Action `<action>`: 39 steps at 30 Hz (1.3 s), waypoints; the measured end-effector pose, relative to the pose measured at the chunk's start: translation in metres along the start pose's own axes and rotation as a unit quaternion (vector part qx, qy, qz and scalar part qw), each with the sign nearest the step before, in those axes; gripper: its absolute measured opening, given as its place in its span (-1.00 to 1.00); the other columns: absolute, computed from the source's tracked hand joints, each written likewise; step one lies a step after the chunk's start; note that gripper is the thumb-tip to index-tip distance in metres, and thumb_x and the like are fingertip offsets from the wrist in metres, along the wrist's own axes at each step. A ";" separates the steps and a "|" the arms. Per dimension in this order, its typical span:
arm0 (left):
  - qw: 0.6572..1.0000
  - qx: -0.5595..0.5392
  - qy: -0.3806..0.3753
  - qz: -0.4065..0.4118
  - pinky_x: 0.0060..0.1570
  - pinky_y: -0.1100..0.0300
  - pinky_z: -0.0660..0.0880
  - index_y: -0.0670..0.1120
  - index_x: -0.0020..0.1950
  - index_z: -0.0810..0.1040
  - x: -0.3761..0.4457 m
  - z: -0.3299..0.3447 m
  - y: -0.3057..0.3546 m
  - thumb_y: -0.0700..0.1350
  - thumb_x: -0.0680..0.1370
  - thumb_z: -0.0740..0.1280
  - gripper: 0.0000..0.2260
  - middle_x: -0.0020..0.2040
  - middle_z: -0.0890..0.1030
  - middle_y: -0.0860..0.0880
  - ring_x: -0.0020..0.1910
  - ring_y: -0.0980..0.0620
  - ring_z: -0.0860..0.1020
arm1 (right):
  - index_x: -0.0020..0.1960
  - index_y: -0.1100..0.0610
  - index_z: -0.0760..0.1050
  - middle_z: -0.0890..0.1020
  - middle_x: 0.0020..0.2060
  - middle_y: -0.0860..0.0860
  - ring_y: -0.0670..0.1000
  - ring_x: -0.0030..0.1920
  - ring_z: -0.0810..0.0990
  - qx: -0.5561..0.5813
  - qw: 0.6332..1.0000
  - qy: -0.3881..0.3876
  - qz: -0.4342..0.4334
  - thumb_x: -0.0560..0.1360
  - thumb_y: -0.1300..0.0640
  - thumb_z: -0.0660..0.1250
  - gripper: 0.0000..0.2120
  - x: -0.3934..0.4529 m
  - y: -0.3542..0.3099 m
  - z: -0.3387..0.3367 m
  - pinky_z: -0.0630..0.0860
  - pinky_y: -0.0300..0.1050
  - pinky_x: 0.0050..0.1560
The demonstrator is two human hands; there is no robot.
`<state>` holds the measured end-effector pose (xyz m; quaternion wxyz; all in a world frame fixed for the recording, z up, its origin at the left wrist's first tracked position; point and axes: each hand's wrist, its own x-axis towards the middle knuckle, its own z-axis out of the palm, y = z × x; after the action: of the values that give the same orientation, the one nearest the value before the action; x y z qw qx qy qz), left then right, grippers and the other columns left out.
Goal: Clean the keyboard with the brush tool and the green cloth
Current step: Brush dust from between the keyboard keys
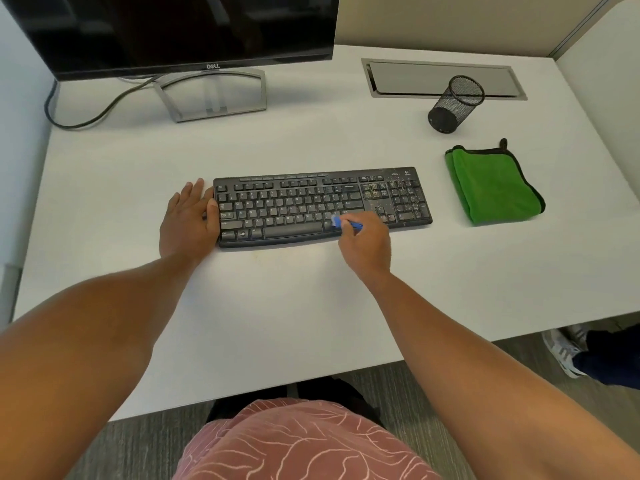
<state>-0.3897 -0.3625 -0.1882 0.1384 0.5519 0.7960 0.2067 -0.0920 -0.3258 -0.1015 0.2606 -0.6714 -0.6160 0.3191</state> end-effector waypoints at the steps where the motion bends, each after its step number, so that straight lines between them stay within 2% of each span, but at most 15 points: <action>1: 1.000 0.000 0.001 -0.001 0.58 0.10 -0.01 0.02 0.56 0.35 0.000 0.000 0.000 0.02 0.70 -0.02 -0.55 0.60 0.27 -0.03 0.61 0.00 0.13 | 0.02 0.06 0.65 0.58 0.02 -0.04 -0.05 -0.11 0.54 -0.024 1.000 0.006 0.003 0.57 0.18 0.29 -0.84 0.001 0.002 0.002 0.45 -0.20 -0.14; 3: 1.000 0.001 0.002 -0.001 0.58 0.11 -0.01 0.03 0.56 0.35 0.000 0.000 0.000 0.02 0.70 -0.02 -0.55 0.60 0.27 -0.03 0.61 -0.01 0.14 | 0.05 0.07 0.66 0.58 0.03 -0.01 -0.04 -0.11 0.55 -0.044 0.998 -0.038 0.006 0.57 0.17 0.30 -0.83 0.002 0.002 0.006 0.42 -0.26 -0.18; 7: 1.000 0.001 0.003 0.000 0.58 0.10 0.00 0.03 0.56 0.36 0.001 0.000 -0.001 0.02 0.70 -0.01 -0.56 0.60 0.28 -0.03 0.60 -0.01 0.14 | -0.03 0.01 0.67 0.60 -0.02 -0.07 0.02 -0.16 0.65 0.003 0.970 -0.240 0.037 0.55 0.16 0.34 -0.86 0.002 -0.009 0.006 0.46 -0.28 -0.34; 10: 1.000 0.001 0.005 -0.002 0.58 0.09 0.01 0.03 0.56 0.35 0.000 0.000 0.000 0.02 0.70 -0.01 -0.56 0.60 0.28 -0.02 0.60 -0.01 0.14 | 0.04 0.05 0.66 0.60 -0.02 -0.08 -0.02 -0.11 0.62 0.014 0.990 -0.142 0.023 0.55 0.18 0.32 -0.84 0.014 -0.018 -0.002 0.53 -0.16 -0.17; 12: 1.000 0.004 0.006 -0.002 0.58 0.09 0.01 0.04 0.56 0.35 -0.001 0.001 0.000 0.02 0.70 -0.01 -0.56 0.60 0.27 -0.02 0.60 0.00 0.14 | 0.01 0.03 0.65 0.62 -0.10 -0.08 -0.03 -0.21 0.60 -0.009 0.994 -0.104 0.030 0.54 0.18 0.30 -0.83 0.024 -0.022 -0.006 0.56 -0.12 -0.20; 14: 1.000 0.002 0.004 -0.003 0.58 0.10 0.00 0.05 0.56 0.35 0.000 0.001 -0.001 0.02 0.70 -0.02 -0.56 0.60 0.27 -0.01 0.60 0.01 0.14 | -0.09 0.00 0.64 0.63 -0.24 -0.10 -0.03 -0.37 0.54 -0.040 0.992 -0.116 0.042 0.52 0.20 0.28 -0.82 0.032 -0.024 -0.007 0.49 -0.18 -0.35; 17: 1.000 0.002 0.001 -0.005 0.58 0.10 -0.01 0.05 0.56 0.35 0.000 0.001 0.000 0.03 0.70 -0.02 -0.56 0.60 0.27 -0.01 0.61 0.01 0.13 | -0.22 0.15 0.62 0.57 -0.38 0.00 0.00 -0.46 0.42 -0.136 0.975 -0.171 0.039 0.45 0.27 0.22 -0.79 0.038 -0.029 -0.005 0.35 -0.25 -0.45; 21: 1.000 0.005 -0.002 -0.008 0.59 0.10 -0.02 0.03 0.57 0.35 0.000 0.001 0.001 0.00 0.70 0.00 -0.56 0.61 0.25 -0.01 0.61 0.01 0.12 | -0.53 0.13 0.31 0.35 -0.56 -0.03 -0.02 -0.53 0.30 -0.254 0.936 -0.239 0.037 0.39 0.29 0.25 -0.66 0.044 -0.052 -0.008 0.20 -0.25 -0.51; 25: 1.000 0.001 0.000 -0.009 0.59 0.10 -0.01 0.02 0.56 0.36 0.000 0.000 0.000 -0.01 0.70 0.01 -0.57 0.61 0.26 -0.02 0.61 0.01 0.13 | -0.52 0.13 0.27 0.52 -0.43 0.00 -0.03 -0.54 0.32 -0.195 0.965 -0.176 0.012 0.41 0.27 0.22 -0.66 0.056 -0.055 -0.004 0.26 -0.27 -0.50; 28: 1.000 -0.001 0.002 -0.010 0.59 0.10 -0.01 0.02 0.55 0.37 0.000 0.000 0.001 -0.01 0.70 0.02 -0.57 0.60 0.26 -0.01 0.61 0.01 0.13 | -0.33 0.18 0.50 0.52 -0.38 0.00 0.00 -0.43 0.45 -0.246 0.942 -0.226 0.041 0.46 0.21 0.26 -0.81 0.055 -0.049 0.001 0.43 -0.21 -0.42; 30: 1.000 -0.002 0.004 -0.013 0.59 0.10 -0.01 0.01 0.55 0.38 0.000 0.000 0.003 -0.01 0.71 0.02 -0.58 0.60 0.27 0.00 0.61 0.02 0.13 | -0.16 0.20 0.50 0.53 -0.32 0.05 0.02 -0.34 0.51 -0.219 0.936 -0.264 0.079 0.47 0.21 0.30 -0.93 0.058 -0.052 -0.002 0.51 -0.18 -0.34; 32: 1.000 -0.002 0.004 -0.014 0.59 0.10 0.00 0.01 0.55 0.38 0.000 0.000 0.002 -0.01 0.71 0.03 -0.58 0.60 0.27 0.00 0.61 0.02 0.14 | -0.14 0.21 0.48 0.55 -0.30 0.08 0.02 -0.33 0.54 -0.182 0.947 -0.253 0.079 0.47 0.23 0.29 -0.96 0.064 -0.059 -0.005 0.53 -0.19 -0.33; 35: 1.000 0.002 0.002 -0.014 0.58 0.10 0.00 0.03 0.55 0.37 0.001 0.001 0.001 0.00 0.71 0.02 -0.58 0.60 0.26 0.02 0.61 0.04 0.13 | -0.10 0.20 0.52 0.63 -0.12 0.16 0.14 -0.15 0.61 -0.167 0.964 -0.199 0.059 0.45 0.19 0.28 -0.91 0.069 -0.066 -0.005 0.62 -0.03 -0.07; 36: 1.000 0.002 0.001 -0.013 0.58 0.10 0.00 0.03 0.55 0.37 0.001 0.001 0.001 0.00 0.71 0.02 -0.58 0.60 0.26 0.02 0.61 0.04 0.13 | -0.13 0.18 0.52 0.62 -0.11 0.16 0.12 -0.17 0.58 -0.188 0.959 -0.204 0.056 0.46 0.18 0.27 -0.91 0.066 -0.067 -0.005 0.60 -0.04 -0.08; 39: 1.000 0.001 0.001 -0.016 0.59 0.10 -0.01 0.01 0.55 0.37 0.000 0.000 0.002 -0.01 0.71 0.03 -0.58 0.60 0.26 0.01 0.61 0.03 0.13 | -0.31 0.15 0.42 0.59 -0.26 0.10 -0.01 -0.37 0.48 -0.231 0.930 -0.279 0.069 0.47 0.25 0.24 -0.82 0.060 -0.062 -0.007 0.44 -0.22 -0.37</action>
<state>-0.3877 -0.3616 -0.1871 0.1402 0.5391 0.8049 0.2044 -0.1255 -0.2592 -0.0569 -0.1066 -0.6377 -0.6726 0.3600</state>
